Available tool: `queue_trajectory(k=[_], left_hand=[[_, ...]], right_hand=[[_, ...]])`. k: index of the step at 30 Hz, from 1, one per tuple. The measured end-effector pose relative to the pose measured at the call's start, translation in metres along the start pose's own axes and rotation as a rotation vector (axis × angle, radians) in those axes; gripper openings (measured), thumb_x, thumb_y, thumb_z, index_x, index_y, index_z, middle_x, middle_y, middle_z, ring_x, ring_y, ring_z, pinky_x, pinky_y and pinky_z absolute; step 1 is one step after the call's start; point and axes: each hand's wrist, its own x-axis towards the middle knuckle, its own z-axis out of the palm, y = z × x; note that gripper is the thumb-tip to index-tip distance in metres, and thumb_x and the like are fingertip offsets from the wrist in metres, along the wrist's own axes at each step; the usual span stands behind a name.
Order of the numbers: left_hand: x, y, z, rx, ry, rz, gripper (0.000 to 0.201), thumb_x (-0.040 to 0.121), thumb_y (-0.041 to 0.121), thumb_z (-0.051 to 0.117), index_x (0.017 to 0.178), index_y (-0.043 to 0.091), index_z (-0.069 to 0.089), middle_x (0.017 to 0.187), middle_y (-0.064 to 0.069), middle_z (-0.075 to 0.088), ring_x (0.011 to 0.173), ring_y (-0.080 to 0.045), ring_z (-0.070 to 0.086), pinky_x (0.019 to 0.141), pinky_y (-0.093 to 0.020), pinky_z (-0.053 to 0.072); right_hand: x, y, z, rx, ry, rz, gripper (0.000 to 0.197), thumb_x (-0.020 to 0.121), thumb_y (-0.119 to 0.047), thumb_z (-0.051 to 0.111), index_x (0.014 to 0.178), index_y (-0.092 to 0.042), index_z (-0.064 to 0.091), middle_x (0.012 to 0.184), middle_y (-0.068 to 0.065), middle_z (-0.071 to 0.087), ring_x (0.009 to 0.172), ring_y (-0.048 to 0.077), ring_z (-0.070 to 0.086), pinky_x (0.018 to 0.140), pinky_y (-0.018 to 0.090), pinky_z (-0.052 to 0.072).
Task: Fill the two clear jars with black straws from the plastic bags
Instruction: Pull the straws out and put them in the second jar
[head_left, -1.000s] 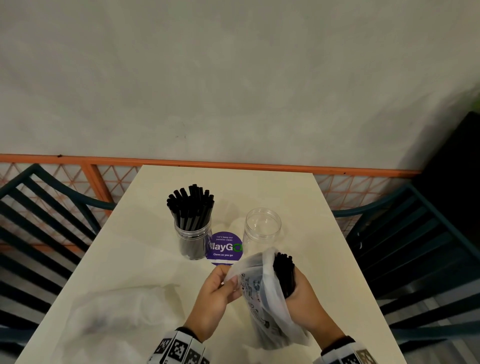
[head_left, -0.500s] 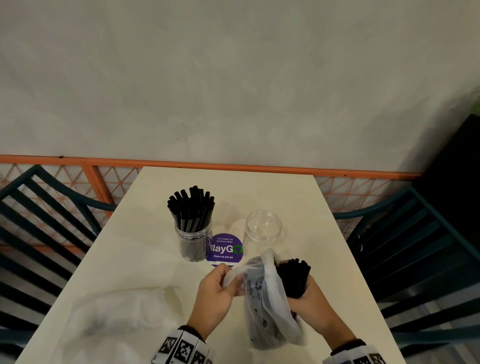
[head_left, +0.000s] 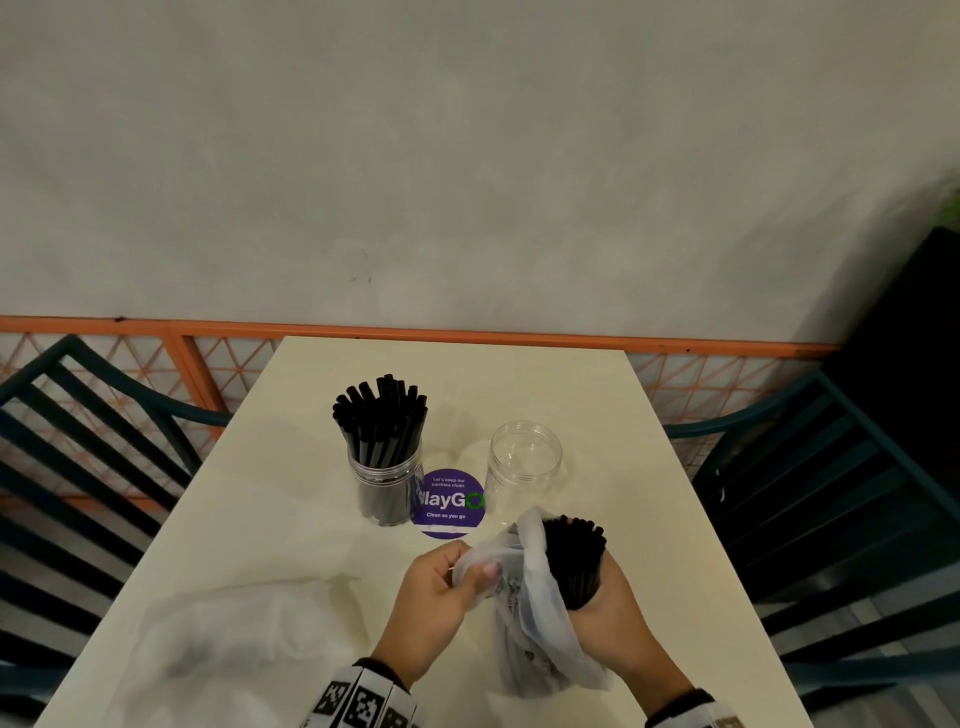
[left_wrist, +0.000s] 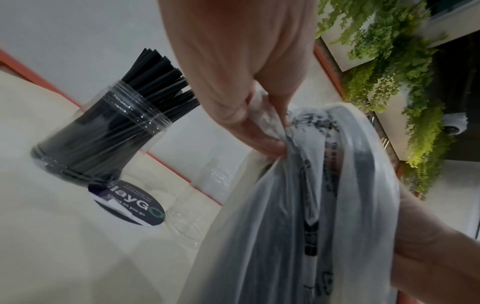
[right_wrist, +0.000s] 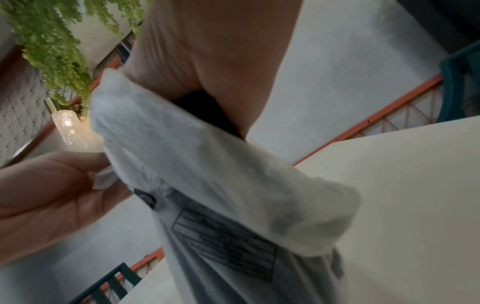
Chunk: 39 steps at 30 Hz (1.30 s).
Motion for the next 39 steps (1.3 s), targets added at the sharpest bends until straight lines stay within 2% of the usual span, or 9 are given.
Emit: queue_trajectory(k=[8, 14, 19, 22, 26, 29, 32, 35, 39], left_hand=[[0.005, -0.008, 0.001, -0.253, 0.031, -0.172, 0.027, 0.075, 0.018, 0.049, 0.101, 0.018, 0.056, 0.088, -0.011, 0.062, 0.079, -0.021, 0.055, 0.071, -0.033, 0.041], [0.006, -0.003, -0.003, -0.301, 0.004, -0.251, 0.031, 0.091, 0.001, 0.033, 0.092, 0.006, 0.064, 0.095, -0.018, 0.065, 0.082, -0.027, 0.062, 0.065, -0.029, 0.052], [0.004, -0.004, -0.002, -0.343, -0.14, -0.268, 0.045, 0.083, 0.039, 0.054, 0.107, 0.001, 0.061, 0.104, -0.014, 0.067, 0.097, -0.028, 0.062, 0.084, -0.039, 0.048], [0.005, -0.007, 0.001, -0.322, -0.125, -0.225, 0.035, 0.071, 0.032, 0.061, 0.091, 0.003, 0.063, 0.089, -0.012, 0.067, 0.083, -0.021, 0.064, 0.074, -0.029, 0.051], [0.003, -0.005, 0.001, -0.317, -0.048, -0.24, 0.012, 0.067, 0.017, 0.055, 0.066, 0.008, 0.063, 0.068, -0.007, 0.062, 0.06, -0.01, 0.061, 0.061, -0.025, 0.047], [0.003, -0.01, -0.002, -0.236, -0.016, -0.241, 0.038, 0.057, 0.028, 0.054, 0.084, 0.002, 0.064, 0.084, -0.012, 0.065, 0.08, -0.019, 0.059, 0.079, -0.034, 0.043], [0.001, -0.016, -0.004, -0.218, 0.015, -0.241, 0.024, 0.083, 0.017, 0.045, 0.1, 0.009, 0.06, 0.102, -0.016, 0.065, 0.093, -0.023, 0.059, 0.084, -0.036, 0.044], [0.001, -0.018, -0.006, -0.222, 0.039, -0.238, 0.021, 0.094, 0.01, 0.036, 0.104, 0.01, 0.055, 0.098, -0.013, 0.065, 0.087, -0.019, 0.063, 0.077, -0.032, 0.047], [0.0, -0.014, -0.005, -0.238, 0.051, -0.233, 0.012, 0.096, 0.014, 0.037, 0.097, 0.011, 0.049, 0.083, -0.006, 0.062, 0.069, -0.007, 0.065, 0.063, -0.021, 0.05]], right_hand=[[-0.003, 0.014, -0.005, -0.078, -0.011, -0.052, 0.06, 0.052, -0.015, 0.089, 0.1, -0.025, 0.055, 0.092, -0.013, 0.072, 0.091, -0.005, 0.064, 0.072, 0.006, 0.048], [-0.006, 0.019, -0.007, -0.176, 0.014, 0.011, 0.093, 0.026, -0.072, 0.078, 0.105, -0.038, 0.04, 0.116, -0.008, 0.046, 0.108, -0.002, 0.049, 0.077, -0.001, 0.042], [-0.003, 0.024, -0.011, -0.191, -0.082, 0.059, 0.079, 0.048, -0.028, 0.086, 0.115, -0.031, 0.044, 0.116, -0.002, 0.06, 0.105, 0.001, 0.059, 0.078, 0.007, 0.047], [-0.002, 0.02, -0.011, -0.168, -0.136, 0.024, 0.072, 0.057, -0.006, 0.083, 0.116, -0.027, 0.046, 0.107, -0.012, 0.067, 0.103, 0.003, 0.062, 0.079, 0.01, 0.047], [0.0, 0.022, -0.018, -0.148, -0.214, 0.067, 0.081, 0.056, -0.018, 0.088, 0.124, -0.021, 0.045, 0.113, -0.009, 0.065, 0.108, -0.002, 0.058, 0.085, 0.009, 0.046], [-0.001, 0.032, -0.025, -0.174, -0.293, 0.147, 0.085, 0.056, -0.038, 0.087, 0.128, -0.021, 0.045, 0.126, -0.004, 0.06, 0.119, 0.008, 0.054, 0.093, 0.017, 0.046], [-0.003, 0.033, -0.034, -0.196, -0.4, 0.233, 0.095, 0.063, -0.036, 0.084, 0.137, -0.028, 0.024, 0.14, -0.011, 0.042, 0.129, 0.001, 0.041, 0.101, 0.017, 0.039], [-0.004, 0.029, -0.044, -0.232, -0.503, 0.265, 0.096, 0.07, -0.023, 0.079, 0.135, -0.032, 0.009, 0.137, -0.023, 0.025, 0.118, -0.022, 0.036, 0.09, 0.002, 0.036], [-0.007, 0.025, -0.046, -0.296, -0.384, 0.211, 0.075, 0.062, -0.045, 0.081, 0.122, -0.037, 0.036, 0.125, -0.012, 0.047, 0.096, -0.008, 0.056, 0.074, 0.011, 0.046]])
